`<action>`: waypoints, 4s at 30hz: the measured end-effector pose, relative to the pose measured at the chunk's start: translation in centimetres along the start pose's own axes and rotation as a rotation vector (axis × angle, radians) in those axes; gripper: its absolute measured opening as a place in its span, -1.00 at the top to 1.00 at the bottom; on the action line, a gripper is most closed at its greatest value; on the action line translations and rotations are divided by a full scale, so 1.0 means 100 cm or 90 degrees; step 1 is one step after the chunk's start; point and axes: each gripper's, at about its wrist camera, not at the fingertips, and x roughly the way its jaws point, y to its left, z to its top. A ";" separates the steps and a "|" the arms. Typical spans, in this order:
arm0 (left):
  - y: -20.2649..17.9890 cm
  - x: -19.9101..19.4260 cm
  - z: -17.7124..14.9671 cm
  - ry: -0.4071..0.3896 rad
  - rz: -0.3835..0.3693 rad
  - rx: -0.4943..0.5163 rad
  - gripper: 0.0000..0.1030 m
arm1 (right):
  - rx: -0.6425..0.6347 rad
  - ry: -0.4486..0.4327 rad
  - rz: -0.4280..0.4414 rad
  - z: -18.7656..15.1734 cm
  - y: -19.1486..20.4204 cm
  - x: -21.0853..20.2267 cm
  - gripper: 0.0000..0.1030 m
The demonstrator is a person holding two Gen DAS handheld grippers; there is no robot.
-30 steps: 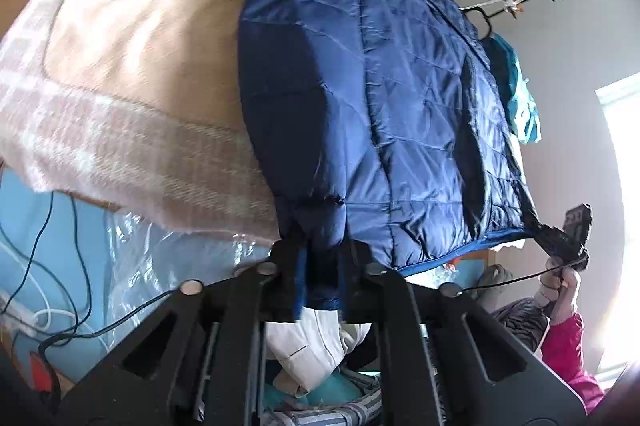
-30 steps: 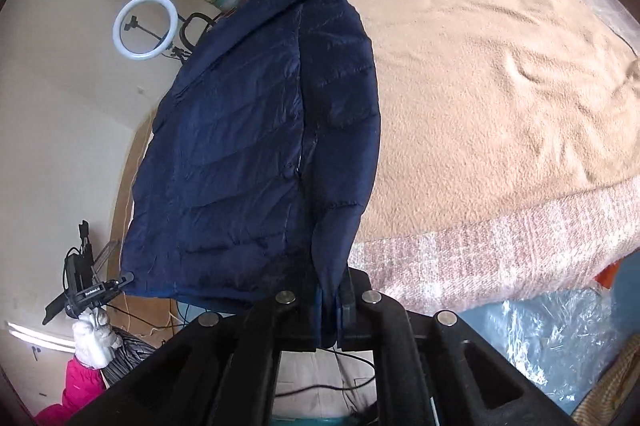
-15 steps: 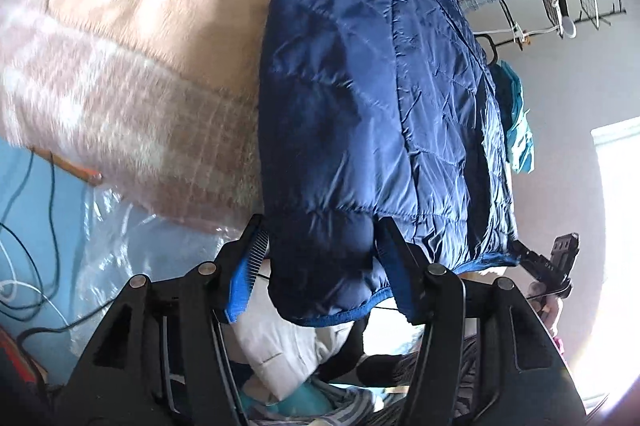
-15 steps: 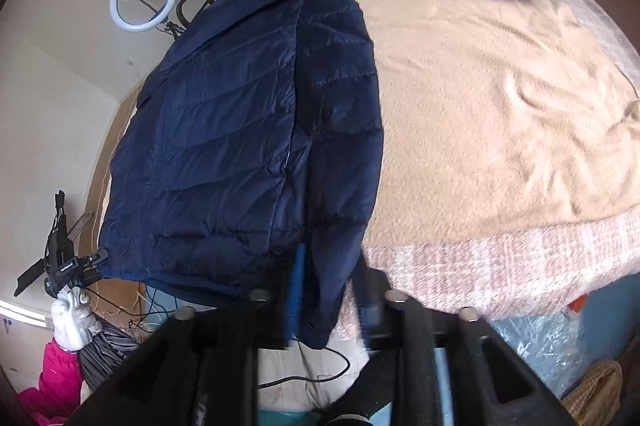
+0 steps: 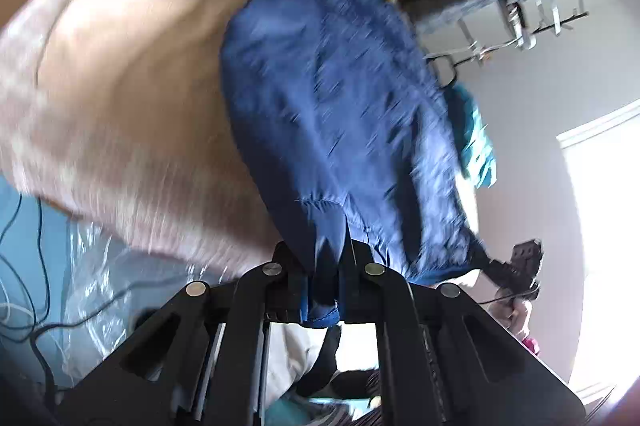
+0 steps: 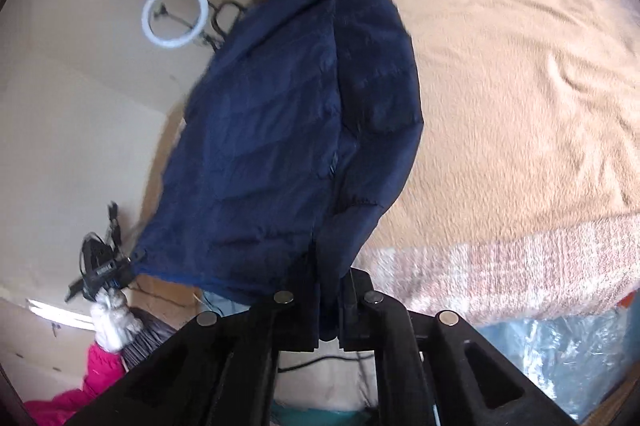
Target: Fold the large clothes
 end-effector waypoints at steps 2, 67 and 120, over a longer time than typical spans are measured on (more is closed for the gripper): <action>-0.015 -0.011 0.010 -0.021 -0.007 0.014 0.85 | 0.013 -0.041 0.014 0.006 0.003 -0.014 0.95; -0.057 0.216 0.456 -0.168 0.163 0.090 0.87 | -0.086 -0.231 -0.246 0.429 0.105 0.168 0.97; -0.060 0.294 0.413 -0.092 0.380 0.335 0.14 | -0.350 -0.095 -0.380 0.386 0.168 0.314 -0.03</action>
